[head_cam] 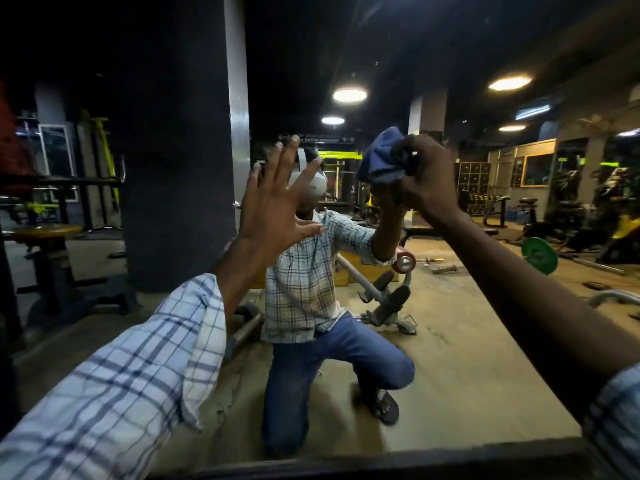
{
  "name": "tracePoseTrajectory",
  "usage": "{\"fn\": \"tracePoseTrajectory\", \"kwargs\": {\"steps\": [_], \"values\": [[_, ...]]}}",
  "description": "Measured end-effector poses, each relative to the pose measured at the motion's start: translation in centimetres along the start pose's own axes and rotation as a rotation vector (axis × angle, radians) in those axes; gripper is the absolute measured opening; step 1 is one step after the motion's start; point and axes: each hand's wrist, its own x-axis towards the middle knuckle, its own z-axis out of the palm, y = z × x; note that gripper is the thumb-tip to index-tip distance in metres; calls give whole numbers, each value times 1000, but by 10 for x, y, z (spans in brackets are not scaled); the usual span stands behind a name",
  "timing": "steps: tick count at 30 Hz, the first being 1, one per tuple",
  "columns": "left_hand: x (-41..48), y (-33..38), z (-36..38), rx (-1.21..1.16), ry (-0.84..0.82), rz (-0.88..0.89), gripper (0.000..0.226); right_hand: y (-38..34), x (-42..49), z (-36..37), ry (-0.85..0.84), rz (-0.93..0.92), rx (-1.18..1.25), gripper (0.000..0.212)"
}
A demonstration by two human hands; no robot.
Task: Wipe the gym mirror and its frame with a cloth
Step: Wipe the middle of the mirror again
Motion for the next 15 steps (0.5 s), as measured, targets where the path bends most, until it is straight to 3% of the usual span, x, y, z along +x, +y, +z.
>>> {"fn": "tracePoseTrajectory", "kwargs": {"steps": [3, 4, 9, 13, 15], "values": [[-4, -9, 5, 1, 11, -11, 119, 10, 12, -7, 318, 251, 68, 29], [-4, -11, 6, 4, 16, -10, 120, 7, 12, -4, 342, 265, 83, 29], [-3, -10, 14, 36, 24, -17, 121, 1, -16, 6, 17, 26, -22, 25], [0, -7, 14, 43, 10, -28, 122, 4, -17, 11, 258, 250, 0, 29], [-1, -6, 14, 25, 16, -33, 122, -14, -24, 29, 174, 102, -33, 27]]}}
